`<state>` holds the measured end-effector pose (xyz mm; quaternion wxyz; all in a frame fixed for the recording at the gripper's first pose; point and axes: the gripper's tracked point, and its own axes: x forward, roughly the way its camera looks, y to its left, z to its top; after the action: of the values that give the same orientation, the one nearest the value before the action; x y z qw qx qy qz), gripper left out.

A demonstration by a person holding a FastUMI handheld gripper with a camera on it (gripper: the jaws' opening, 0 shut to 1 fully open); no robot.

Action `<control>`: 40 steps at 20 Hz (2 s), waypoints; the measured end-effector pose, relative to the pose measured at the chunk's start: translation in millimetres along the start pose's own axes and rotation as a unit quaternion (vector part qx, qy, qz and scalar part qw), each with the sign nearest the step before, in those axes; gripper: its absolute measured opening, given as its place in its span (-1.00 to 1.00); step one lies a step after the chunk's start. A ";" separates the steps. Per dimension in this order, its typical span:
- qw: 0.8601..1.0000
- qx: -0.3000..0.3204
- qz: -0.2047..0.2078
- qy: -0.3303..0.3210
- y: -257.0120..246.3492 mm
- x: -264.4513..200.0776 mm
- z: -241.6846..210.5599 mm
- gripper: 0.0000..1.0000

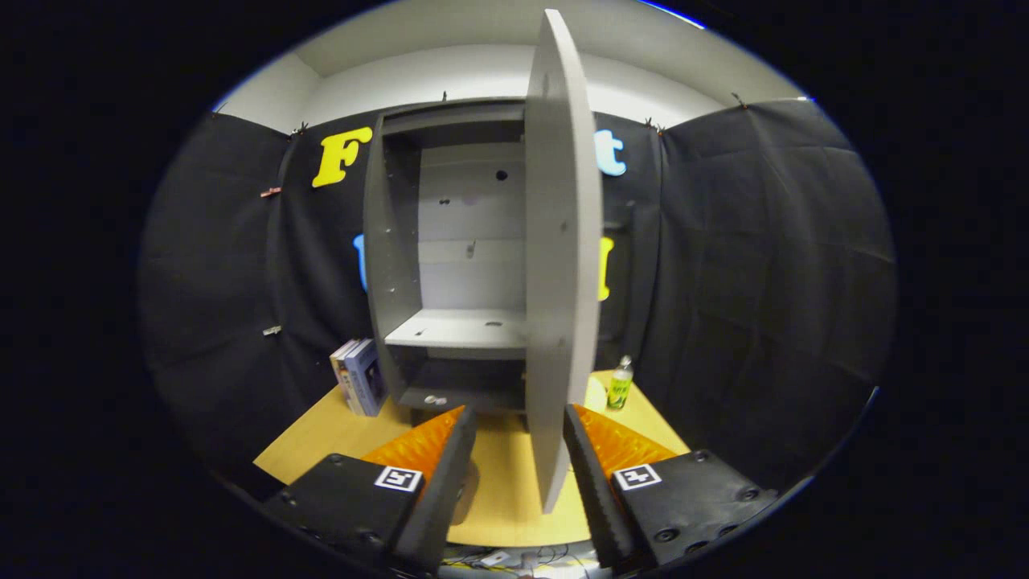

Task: Open the shoe cabinet door, grab the shoes and put them into the shoe cabinet, then close the shoe cabinet door.

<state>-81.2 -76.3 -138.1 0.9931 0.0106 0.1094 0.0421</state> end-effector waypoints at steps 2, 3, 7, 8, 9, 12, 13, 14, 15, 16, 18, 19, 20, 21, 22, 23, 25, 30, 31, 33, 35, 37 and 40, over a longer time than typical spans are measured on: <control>0.999 0.010 0.013 0.039 24.4 10.8 -33.7 0.84; 0.998 0.023 0.022 0.054 38.4 17.5 -46.0 0.92; 0.993 0.045 0.038 0.107 71.6 51.0 -105.0 1.00; 0.991 0.048 0.042 0.118 77.8 59.5 -117.8 1.00; 0.990 0.047 0.044 0.129 83.8 67.8 -130.5 1.00; 0.985 0.035 0.056 0.161 98.0 89.3 -171.4 0.98; 0.983 0.032 0.060 0.171 103.8 97.6 -184.7 0.98; 0.981 0.033 0.062 0.179 109.2 105.9 -197.6 0.98; 0.979 0.034 0.065 0.189 115.7 113.5 -209.8 0.99; 0.978 0.035 0.066 0.197 120.8 121.2 -222.3 0.99; 0.974 0.033 0.068 0.213 127.4 134.7 -248.0 0.99; 0.972 0.035 0.068 0.222 130.3 140.8 -260.1 0.99; 0.970 0.041 0.069 0.232 134.1 146.5 -271.1 0.99; 0.967 0.045 0.068 0.241 137.3 152.3 -282.5 0.99; 0.965 0.049 0.067 0.249 139.2 157.7 -293.7 0.99; 0.963 0.052 0.065 0.258 140.1 163.2 -304.3 0.99; 0.960 0.062 0.058 0.267 141.8 176.1 -321.0 0.99; 0.962 0.071 0.030 0.262 138.3 215.5 -342.9 0.74; 0.964 0.066 0.023 0.257 137.4 225.5 -345.9 0.71; 0.969 0.057 0.005 0.242 131.7 243.0 -347.5 0.55; 0.972 0.047 -0.011 0.228 124.8 255.3 -349.0 0.42; 0.976 0.031 -0.020 0.215 117.8 261.1 -351.8 -0.13; 0.978 0.001 -0.026 0.206 115.6 267.5 -354.3 -0.70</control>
<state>92.3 66.0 -538.2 0.9499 0.0001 0.3122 0.0170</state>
